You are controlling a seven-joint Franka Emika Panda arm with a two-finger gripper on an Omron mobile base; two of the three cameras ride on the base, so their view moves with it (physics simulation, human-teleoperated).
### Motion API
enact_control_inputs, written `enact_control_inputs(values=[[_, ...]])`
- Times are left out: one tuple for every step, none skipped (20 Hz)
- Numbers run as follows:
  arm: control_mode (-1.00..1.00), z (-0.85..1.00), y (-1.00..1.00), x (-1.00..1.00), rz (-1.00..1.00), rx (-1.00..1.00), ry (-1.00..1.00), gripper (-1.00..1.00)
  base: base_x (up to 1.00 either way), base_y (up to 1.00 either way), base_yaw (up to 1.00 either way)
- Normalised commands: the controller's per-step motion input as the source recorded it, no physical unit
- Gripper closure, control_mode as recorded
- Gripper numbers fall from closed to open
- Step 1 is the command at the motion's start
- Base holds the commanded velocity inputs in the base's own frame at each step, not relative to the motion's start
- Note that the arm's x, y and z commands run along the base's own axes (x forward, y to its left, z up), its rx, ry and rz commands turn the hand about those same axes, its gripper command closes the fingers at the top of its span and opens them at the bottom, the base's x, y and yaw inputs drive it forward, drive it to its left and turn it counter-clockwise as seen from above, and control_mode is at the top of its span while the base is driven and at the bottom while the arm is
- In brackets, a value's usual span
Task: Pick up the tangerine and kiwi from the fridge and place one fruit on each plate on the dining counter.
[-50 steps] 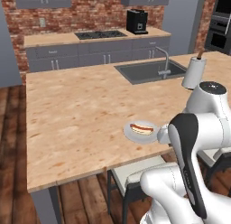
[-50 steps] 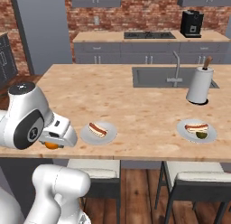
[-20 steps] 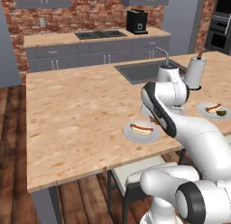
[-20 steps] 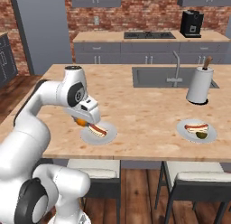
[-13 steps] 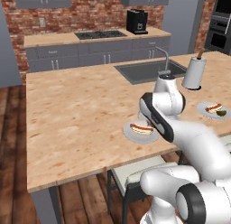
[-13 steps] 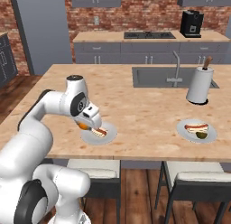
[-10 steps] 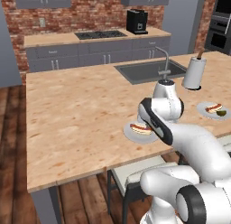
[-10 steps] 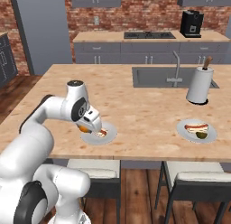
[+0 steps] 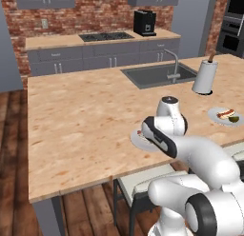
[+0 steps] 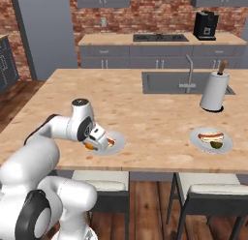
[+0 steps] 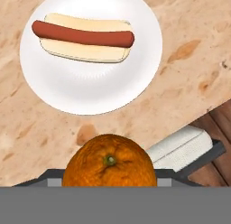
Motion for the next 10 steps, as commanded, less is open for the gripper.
enact_control_inputs(values=[[-1.0,-0.19,0.01,0.21,0.0,0.0,0.0,1.0,0.0,0.0,0.0],[-1.0,-0.19,0.03,0.24,0.0,0.0,0.0,1.0,0.0,0.0,0.0],[-1.0,-0.24,0.03,0.28,0.0,0.0,0.0,1.0,0.0,0.0,0.0],[-1.0,-0.27,0.01,0.29,0.0,0.0,0.0,1.0,0.0,0.0,0.0],[-1.0,-0.29,0.0,0.33,0.0,0.0,0.0,1.0,0.0,0.0,0.0],[-1.0,-0.29,0.0,0.44,0.0,0.0,0.0,1.0,0.0,0.0,0.0],[-1.0,-0.26,0.0,0.47,0.0,0.0,0.0,1.0,0.0,0.0,0.0],[-1.0,-0.28,0.0,0.48,0.0,0.0,-0.01,1.0,0.0,0.0,0.0],[-1.0,-0.29,0.0,0.47,0.0,0.0,0.0,1.0,0.0,0.0,0.0],[-1.0,-0.25,0.0,0.46,0.0,0.0,-0.02,1.0,0.0,0.0,0.0]])
